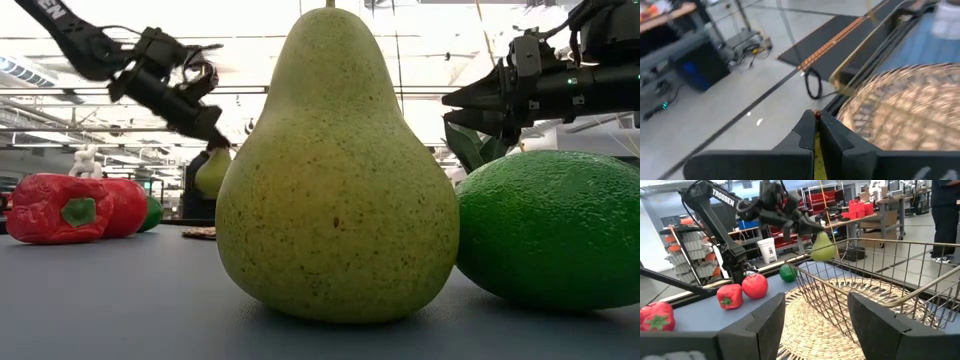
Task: Build produce basket
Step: Put the top green pear into the gold wire basket, then put the top green lime into the gold wire basket, then put the top left red apple into the gold wire basket
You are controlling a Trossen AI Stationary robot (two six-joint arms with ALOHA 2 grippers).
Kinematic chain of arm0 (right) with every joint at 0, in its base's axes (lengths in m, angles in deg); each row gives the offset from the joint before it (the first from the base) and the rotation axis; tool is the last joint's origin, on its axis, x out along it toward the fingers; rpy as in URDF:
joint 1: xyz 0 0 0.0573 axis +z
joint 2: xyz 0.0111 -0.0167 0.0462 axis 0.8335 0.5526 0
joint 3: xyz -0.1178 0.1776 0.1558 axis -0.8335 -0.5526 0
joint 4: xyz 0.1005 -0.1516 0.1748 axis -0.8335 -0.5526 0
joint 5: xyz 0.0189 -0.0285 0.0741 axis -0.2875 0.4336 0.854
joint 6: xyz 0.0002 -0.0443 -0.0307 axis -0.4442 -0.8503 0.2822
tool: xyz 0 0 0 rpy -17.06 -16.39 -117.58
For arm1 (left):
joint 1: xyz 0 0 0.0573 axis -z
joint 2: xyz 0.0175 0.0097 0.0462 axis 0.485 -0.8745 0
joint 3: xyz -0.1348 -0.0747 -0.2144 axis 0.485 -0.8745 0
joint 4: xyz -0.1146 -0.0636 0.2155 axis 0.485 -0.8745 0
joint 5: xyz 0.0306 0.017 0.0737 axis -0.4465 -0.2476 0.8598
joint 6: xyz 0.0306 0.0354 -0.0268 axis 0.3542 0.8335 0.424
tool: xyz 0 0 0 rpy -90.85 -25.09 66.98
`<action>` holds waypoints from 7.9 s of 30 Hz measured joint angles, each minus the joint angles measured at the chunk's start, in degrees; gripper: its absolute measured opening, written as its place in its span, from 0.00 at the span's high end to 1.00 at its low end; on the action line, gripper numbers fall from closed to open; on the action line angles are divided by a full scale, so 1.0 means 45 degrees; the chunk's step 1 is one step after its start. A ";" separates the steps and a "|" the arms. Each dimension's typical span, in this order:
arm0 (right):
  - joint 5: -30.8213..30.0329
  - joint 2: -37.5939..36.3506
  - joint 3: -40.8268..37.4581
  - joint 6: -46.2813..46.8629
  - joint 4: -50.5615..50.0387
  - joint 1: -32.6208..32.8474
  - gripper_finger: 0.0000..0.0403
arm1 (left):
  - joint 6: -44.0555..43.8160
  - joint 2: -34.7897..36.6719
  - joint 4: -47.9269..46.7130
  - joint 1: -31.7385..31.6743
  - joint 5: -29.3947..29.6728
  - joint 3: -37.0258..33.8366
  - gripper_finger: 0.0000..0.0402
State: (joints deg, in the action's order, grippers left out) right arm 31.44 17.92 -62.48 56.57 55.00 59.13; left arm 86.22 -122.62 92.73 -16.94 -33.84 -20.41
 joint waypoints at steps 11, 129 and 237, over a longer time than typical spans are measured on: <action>0.0001 0.0000 0.0000 0.0146 -0.0375 0.0000 0.48 | 0.2023 0.0010 -0.0544 0.2161 0.0007 0.2104 0.97; 0.0780 0.1029 0.0484 -0.2025 0.1262 -0.0155 0.22 | -0.2677 0.0107 -1.2012 0.1250 0.1105 0.2958 0.24; -0.0240 0.1768 0.0578 -0.1938 0.4509 -0.0155 0.20 | -0.0954 -0.7192 -1.0892 0.4597 0.0766 1.0497 0.04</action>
State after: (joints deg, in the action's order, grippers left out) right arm 30.36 25.87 -59.88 47.85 75.29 58.44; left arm 81.93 -154.99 43.72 3.75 -30.39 26.83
